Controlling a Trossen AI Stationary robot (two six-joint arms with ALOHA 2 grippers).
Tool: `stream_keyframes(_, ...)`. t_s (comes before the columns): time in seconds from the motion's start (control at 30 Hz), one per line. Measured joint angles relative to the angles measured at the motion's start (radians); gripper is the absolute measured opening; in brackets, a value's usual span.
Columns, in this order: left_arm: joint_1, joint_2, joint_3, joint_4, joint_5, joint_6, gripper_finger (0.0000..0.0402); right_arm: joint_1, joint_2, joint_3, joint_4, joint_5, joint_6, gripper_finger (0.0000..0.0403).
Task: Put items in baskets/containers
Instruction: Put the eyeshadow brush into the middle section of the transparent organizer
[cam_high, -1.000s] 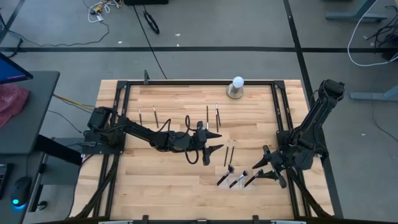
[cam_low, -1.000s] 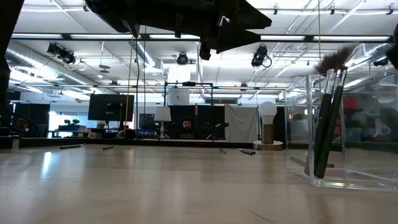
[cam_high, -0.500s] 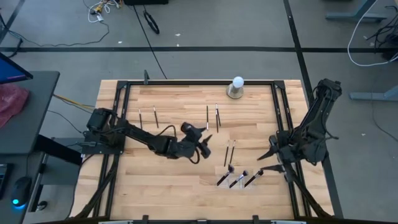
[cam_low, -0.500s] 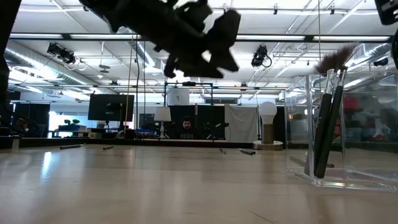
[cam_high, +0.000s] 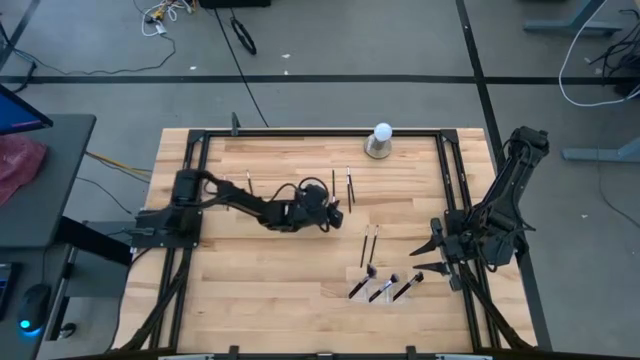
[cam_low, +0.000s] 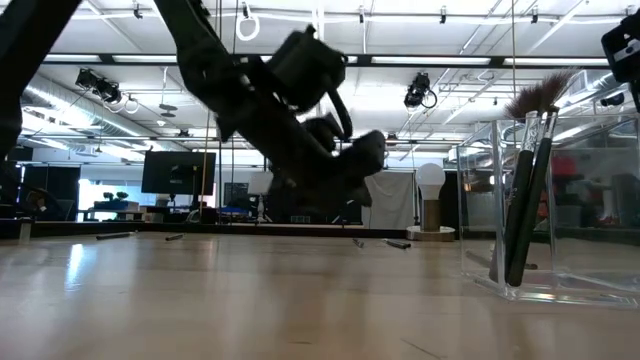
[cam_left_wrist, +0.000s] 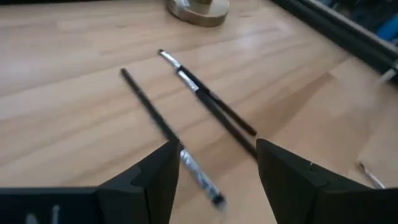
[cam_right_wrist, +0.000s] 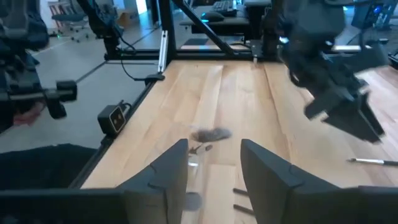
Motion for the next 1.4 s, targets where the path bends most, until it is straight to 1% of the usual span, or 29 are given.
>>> stream_keyframes(0.07, 0.024, 0.027, 0.000, 0.063, 0.023, 0.012, 0.0226, 0.000, 0.000, 0.000, 0.002, 0.000, 0.000, 0.0146)
stream_keyframes(0.2, 0.056, 0.054, 0.006, 0.072, 0.030, -0.005, 0.0235, 0.000, 0.000, 0.000, 0.003, 0.000, 0.000, 0.0143)
stream_keyframes(0.37, 0.065, 0.079, 0.017, 0.061, 0.033, -0.008, 0.0226, 0.000, 0.000, 0.000, 0.006, 0.001, -0.009, 0.0141)
stream_keyframes(0.43, 0.063, 0.111, 0.050, 0.078, 0.029, -0.006, 0.0218, -0.004, 0.000, 0.000, 0.010, 0.000, -0.011, 0.0141)
stream_keyframes(0.5, 0.062, 0.128, 0.075, 0.027, 0.015, -0.001, 0.0210, -0.007, 0.000, 0.000, 0.019, 0.001, -0.012, 0.0141)
stream_keyframes(0.53, 0.063, 0.145, 0.104, 0.001, 0.025, -0.001, 0.0206, -0.008, 0.001, 0.000, 0.022, 0.000, -0.012, 0.0141)
stream_keyframes(0.73, 0.065, 0.177, 0.239, -0.278, 0.028, -0.011, 0.0181, -0.008, 0.005, 0.000, 0.030, 0.000, -0.016, 0.0141)
stream_keyframes(0.83, 0.064, 0.177, 0.270, -0.372, 0.050, -0.014, 0.0164, -0.008, 0.005, 0.000, 0.031, 0.000, -0.019, 0.0141)
stream_keyframes(1.0, 0.065, 0.174, 0.277, -0.407, 0.107, -0.012, 0.0118, -0.008, 0.006, 0.000, 0.029, 0.000, -0.019, 0.0142)
stream_keyframes(1.17, 0.058, 0.156, 0.270, -0.445, 0.133, -0.009, 0.0078, -0.008, 0.005, 0.000, 0.030, -0.003, -0.019, 0.0142)
stream_keyframes(1.27, 0.046, 0.132, 0.267, -0.482, 0.146, -0.007, 0.0065, -0.008, 0.005, 0.000, 0.029, -0.003, -0.019, 0.0142)
stream_keyframes(1.4, 0.024, 0.097, 0.265, -0.562, 0.154, -0.005, 0.0058, -0.008, 0.005, 0.000, 0.028, -0.004, -0.018, 0.0142)
